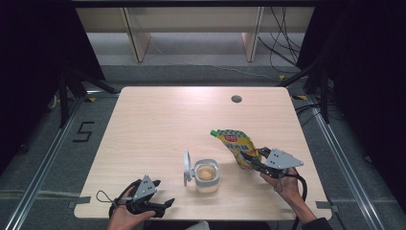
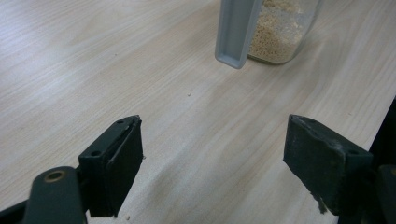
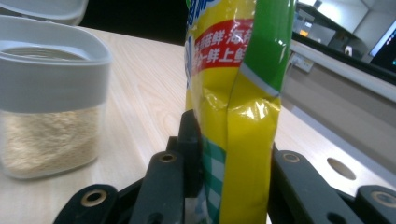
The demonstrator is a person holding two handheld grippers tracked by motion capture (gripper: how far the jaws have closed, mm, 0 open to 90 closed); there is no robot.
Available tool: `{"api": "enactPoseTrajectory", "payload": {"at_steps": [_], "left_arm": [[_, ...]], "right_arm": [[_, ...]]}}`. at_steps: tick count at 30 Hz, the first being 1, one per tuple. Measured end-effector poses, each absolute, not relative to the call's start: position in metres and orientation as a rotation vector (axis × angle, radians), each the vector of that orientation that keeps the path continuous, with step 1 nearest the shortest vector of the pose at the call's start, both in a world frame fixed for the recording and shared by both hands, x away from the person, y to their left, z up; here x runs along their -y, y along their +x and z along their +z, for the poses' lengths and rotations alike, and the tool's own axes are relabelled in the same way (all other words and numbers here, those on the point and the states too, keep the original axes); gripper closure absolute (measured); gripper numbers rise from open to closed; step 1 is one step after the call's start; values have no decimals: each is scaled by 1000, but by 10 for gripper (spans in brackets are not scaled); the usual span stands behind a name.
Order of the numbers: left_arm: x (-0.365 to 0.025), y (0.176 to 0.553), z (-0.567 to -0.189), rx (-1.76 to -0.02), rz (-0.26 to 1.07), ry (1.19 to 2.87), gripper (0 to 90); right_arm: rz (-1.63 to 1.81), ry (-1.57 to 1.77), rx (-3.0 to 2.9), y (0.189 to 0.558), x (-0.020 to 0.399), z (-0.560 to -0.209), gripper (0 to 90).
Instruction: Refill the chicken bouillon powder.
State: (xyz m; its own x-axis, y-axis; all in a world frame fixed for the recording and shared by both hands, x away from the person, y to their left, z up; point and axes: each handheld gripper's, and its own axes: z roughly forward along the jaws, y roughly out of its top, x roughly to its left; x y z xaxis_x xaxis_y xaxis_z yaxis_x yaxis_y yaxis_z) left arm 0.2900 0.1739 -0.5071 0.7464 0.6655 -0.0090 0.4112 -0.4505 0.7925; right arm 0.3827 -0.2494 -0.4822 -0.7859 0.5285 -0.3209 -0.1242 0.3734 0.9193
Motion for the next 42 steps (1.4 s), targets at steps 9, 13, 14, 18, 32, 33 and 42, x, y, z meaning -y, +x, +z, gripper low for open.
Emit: {"api": "enactPoseTrajectory", "payload": {"at_steps": [9,13,14,18,32,33,42], "left_arm": [[-175,289,-505,-778,403,2106,193],[-176,289,-504,-777,406,2118,193],[-176,289,-504,-779,405,2117,193],[-175,288,-505,-797,402,2110,193],[-175,288,-505,-800,402,2108,193],[-175,288,-505,-802,399,2108,193],[-174,289,-505,-781,408,2109,193]], "right_arm": [[1418,391,-2058,389,249,-488,741],[1401,408,-2038,384,249,-487,740],[1387,412,-2061,382,250,-486,739],[1362,441,-2061,377,254,-484,738],[1364,650,-2072,367,272,-485,721],[1361,639,-2062,368,272,-486,718],[1374,698,-2046,366,275,-487,671]]}}
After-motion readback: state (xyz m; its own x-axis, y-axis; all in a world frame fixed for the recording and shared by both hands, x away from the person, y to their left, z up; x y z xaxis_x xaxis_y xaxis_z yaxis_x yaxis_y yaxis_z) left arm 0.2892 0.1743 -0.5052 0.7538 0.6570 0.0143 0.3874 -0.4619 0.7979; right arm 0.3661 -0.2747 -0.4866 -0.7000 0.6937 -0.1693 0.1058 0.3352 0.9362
